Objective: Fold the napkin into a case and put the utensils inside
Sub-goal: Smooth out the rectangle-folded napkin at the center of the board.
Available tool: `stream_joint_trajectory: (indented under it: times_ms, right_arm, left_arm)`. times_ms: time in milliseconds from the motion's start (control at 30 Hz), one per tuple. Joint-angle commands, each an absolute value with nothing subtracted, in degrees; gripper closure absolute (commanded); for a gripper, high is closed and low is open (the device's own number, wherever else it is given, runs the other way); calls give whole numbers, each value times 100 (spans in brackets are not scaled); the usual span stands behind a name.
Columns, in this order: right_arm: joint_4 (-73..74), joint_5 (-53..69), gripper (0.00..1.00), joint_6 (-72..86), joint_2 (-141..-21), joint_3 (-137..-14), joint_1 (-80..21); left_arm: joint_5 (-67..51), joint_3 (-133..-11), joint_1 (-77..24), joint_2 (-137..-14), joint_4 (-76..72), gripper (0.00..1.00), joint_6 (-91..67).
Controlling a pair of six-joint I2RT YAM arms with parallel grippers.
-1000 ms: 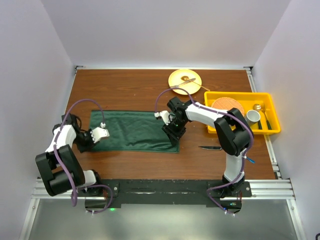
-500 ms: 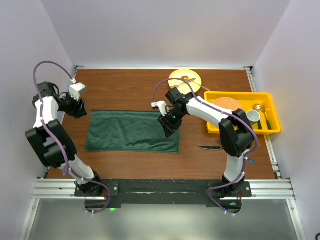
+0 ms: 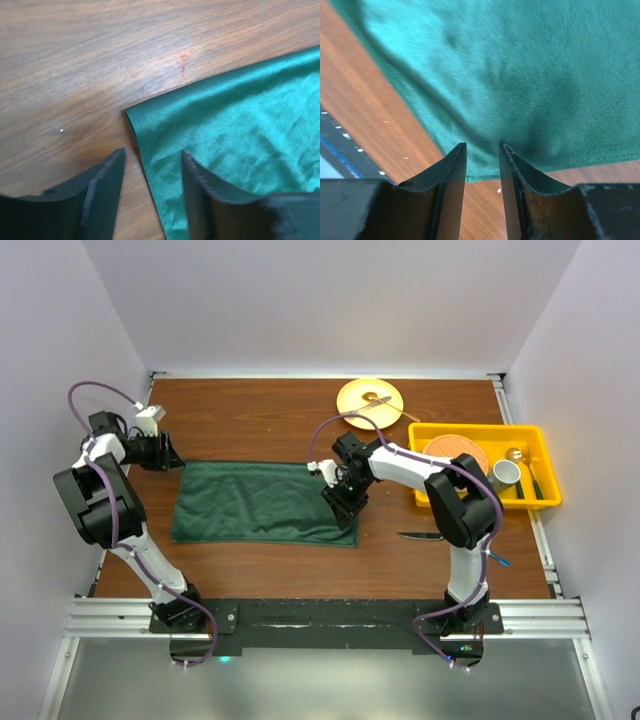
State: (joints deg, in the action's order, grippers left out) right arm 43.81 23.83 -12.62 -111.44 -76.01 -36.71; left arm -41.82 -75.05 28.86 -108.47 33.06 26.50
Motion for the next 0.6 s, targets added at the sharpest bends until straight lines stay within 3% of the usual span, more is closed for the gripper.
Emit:
stream_joint_trajectory:
  times_ms: [0,233,400,567]
  right_arm:
    - [4306,2206,65,-1353,-11188,-7515,-3691]
    - [4570,2671,68,-1362,-10811,-7611,-3691]
    - [4895,2813,67,-1388,-10591,-8033,-3691]
    - [4975,2374,65,-1144,-10529,-8007,-3639]
  left_arm:
    - [-4455,-7348,2935,-10846,3128,55,2504]
    - [-4659,-6795,2857,-9617,3735,71,3506]
    - [-4360,-6435,2804,-9369,4612,67,4543]
    - [-4096,-5977,2795,-8965,4570,61,4825]
